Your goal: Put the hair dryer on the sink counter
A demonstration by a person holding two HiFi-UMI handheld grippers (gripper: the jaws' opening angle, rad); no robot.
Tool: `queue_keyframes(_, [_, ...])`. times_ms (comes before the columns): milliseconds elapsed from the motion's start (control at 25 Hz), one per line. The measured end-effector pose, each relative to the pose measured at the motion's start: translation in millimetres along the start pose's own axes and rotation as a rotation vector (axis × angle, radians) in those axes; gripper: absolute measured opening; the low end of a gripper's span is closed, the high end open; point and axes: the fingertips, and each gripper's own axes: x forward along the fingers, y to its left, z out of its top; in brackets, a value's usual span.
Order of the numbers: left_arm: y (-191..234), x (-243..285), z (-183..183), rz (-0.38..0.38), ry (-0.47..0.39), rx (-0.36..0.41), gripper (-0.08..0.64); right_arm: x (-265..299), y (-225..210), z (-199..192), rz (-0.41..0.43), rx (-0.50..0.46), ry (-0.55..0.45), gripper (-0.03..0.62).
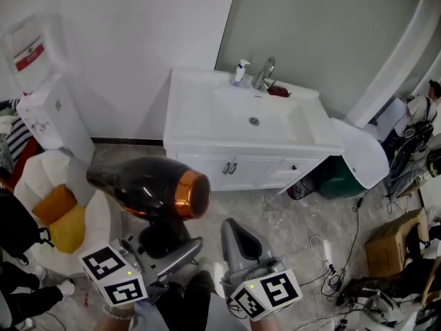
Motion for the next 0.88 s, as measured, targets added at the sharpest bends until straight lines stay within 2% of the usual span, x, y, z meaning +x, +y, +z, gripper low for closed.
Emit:
queue_keyframes(360, [6.2,56.1,13.0,0.043,-0.028,-0.006,0.262,18.8,-58.4,19.4,0.045,0.000,0.002,-0.002])
queue_keyframes(880, [12.8,115.9,29.2,0.121,-0.097,-0.023,0.262,40.2,-119.3,36.6,0.143,-0.001,0.007,-0.002])
